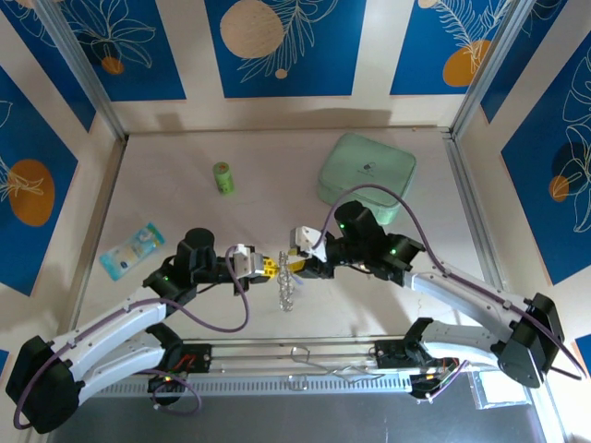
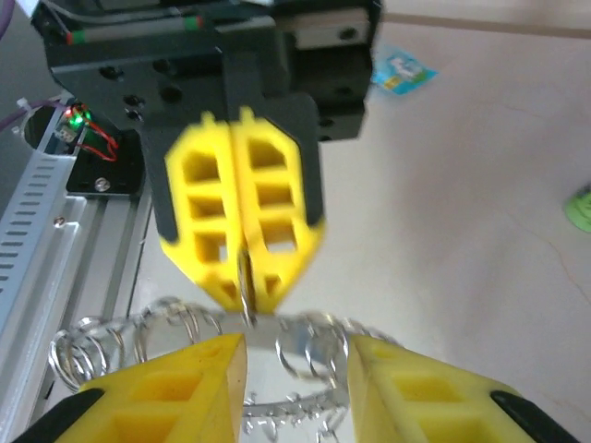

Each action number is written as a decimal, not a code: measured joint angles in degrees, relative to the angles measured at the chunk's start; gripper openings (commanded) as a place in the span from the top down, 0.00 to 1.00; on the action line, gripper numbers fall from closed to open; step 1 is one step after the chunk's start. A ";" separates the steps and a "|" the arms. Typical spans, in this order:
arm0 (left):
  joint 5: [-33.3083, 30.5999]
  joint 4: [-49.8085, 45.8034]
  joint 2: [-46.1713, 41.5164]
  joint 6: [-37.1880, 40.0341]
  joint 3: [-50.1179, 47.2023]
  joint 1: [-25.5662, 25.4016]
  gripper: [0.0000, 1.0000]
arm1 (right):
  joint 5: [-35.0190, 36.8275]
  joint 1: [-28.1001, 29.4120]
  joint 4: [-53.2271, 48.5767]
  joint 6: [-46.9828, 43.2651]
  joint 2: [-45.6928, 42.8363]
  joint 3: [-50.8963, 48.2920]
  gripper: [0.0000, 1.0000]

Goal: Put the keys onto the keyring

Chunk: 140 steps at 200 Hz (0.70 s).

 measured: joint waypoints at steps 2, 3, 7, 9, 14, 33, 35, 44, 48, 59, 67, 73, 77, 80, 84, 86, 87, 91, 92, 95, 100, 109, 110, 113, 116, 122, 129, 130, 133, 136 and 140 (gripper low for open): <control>0.00 0.04 0.00 0.00 0.00 0.00 1.00 | -0.26 -0.09 0.17 0.04 -0.15 -0.20 0.65; 0.00 0.09 0.00 0.00 0.00 0.00 1.00 | -0.35 -0.09 0.17 0.02 -0.20 -0.26 0.65; 0.00 0.26 0.00 -0.09 0.00 0.00 1.00 | -0.92 -0.11 0.59 0.07 -0.42 -0.63 0.65; 0.00 0.31 0.00 -0.13 0.00 -0.02 1.00 | -1.18 -0.09 0.81 0.02 -0.46 -0.79 0.65; 0.00 0.44 0.00 -0.28 0.00 -0.04 1.00 | -1.75 -0.02 1.16 0.04 -0.48 -1.09 0.66; 0.02 0.85 0.00 -0.90 0.00 -0.09 1.00 | -2.82 0.44 2.71 0.04 -0.42 -2.23 0.68; 0.02 0.90 0.00 -0.90 0.00 -0.09 1.00 | -2.89 0.50 2.91 0.07 -0.42 -2.34 0.68; 0.04 1.07 0.00 -1.07 0.00 -0.09 1.00 | -2.97 0.74 3.58 0.11 -0.39 -2.62 0.70; 0.04 1.14 0.00 -1.09 0.00 -0.09 1.00 | -2.97 0.79 3.78 0.11 -0.35 -2.62 0.70; 0.07 1.31 0.00 -1.09 -0.02 -0.09 1.00 | -2.93 1.05 4.72 0.22 -0.17 -2.62 0.73; 0.20 1.44 0.00 -1.09 -0.02 -0.11 1.00 | -2.93 1.18 5.53 0.37 -0.02 -2.62 0.73; 0.26 1.55 0.00 -1.09 -0.02 -0.11 1.00 | -2.93 1.31 5.90 0.44 0.09 -2.62 0.74; 0.31 1.64 0.00 -1.09 -0.02 -0.11 1.00 | -2.89 1.40 6.19 0.52 0.17 -2.62 0.74; 0.39 1.68 0.00 -1.09 -0.02 -0.11 1.00 | -2.91 1.44 6.38 0.52 0.24 -2.62 0.74; 0.42 1.70 0.00 -1.09 0.00 -0.11 1.00 | -2.91 1.51 6.60 0.55 0.35 -2.62 0.74; 0.42 1.70 0.00 -1.09 -0.02 -0.11 1.00 | -2.91 1.53 6.71 0.52 0.42 -2.62 0.75; 0.44 1.70 0.00 -1.09 0.00 -0.11 1.00 | -2.91 1.57 6.80 0.52 0.44 -2.62 0.75; 0.44 1.70 0.00 -1.09 0.00 -0.11 1.00 | -2.91 1.66 6.86 0.55 0.55 -2.62 0.75; 0.44 1.70 0.00 -1.09 0.00 -0.11 1.00 | -2.91 1.70 6.91 0.52 0.61 -2.62 0.76; 0.44 1.68 0.02 -1.09 -0.02 -0.11 1.00 | -2.91 1.77 7.02 0.55 0.68 -2.62 0.76; 0.44 1.68 0.04 -1.09 0.00 -0.11 1.00 | -2.91 1.88 7.23 0.50 0.83 -2.62 0.77; 0.44 1.68 0.07 -1.09 -0.02 -0.11 1.00 | -2.89 2.10 7.45 0.68 1.11 -2.62 0.79; 0.44 1.68 0.07 -1.09 -0.02 -0.11 1.00 | -2.91 2.12 7.50 0.72 1.16 -2.62 0.79; 0.46 1.68 0.09 -1.09 0.00 -0.11 1.00 | -2.91 2.19 7.58 0.63 1.25 -2.62 0.79; 0.46 1.68 0.11 -1.09 0.00 -0.13 1.00 | -2.91 2.25 7.63 0.74 1.33 -2.62 0.80; 0.46 1.73 0.22 -1.09 -0.02 -0.20 1.00 | -2.91 2.32 7.69 0.72 1.49 -2.62 0.81; 0.48 1.70 0.33 -1.09 0.00 -0.22 1.00 | -2.91 2.43 7.72 0.79 1.55 -2.62 0.82; 0.48 1.68 0.35 -1.09 -0.02 -0.22 1.00 | -2.89 2.43 7.72 0.79 1.57 -2.62 0.83; 0.48 1.68 0.42 -1.09 -0.02 -0.22 1.00 | -2.91 2.45 7.72 0.72 1.60 -2.62 0.83; 0.48 1.68 0.44 -1.09 -0.02 -0.22 1.00 | -2.91 2.47 7.76 0.79 1.62 -2.62 0.83; 0.48 1.68 0.48 -1.09 -0.02 -0.22 1.00 | -2.93 2.51 7.82 0.85 1.70 -2.62 0.84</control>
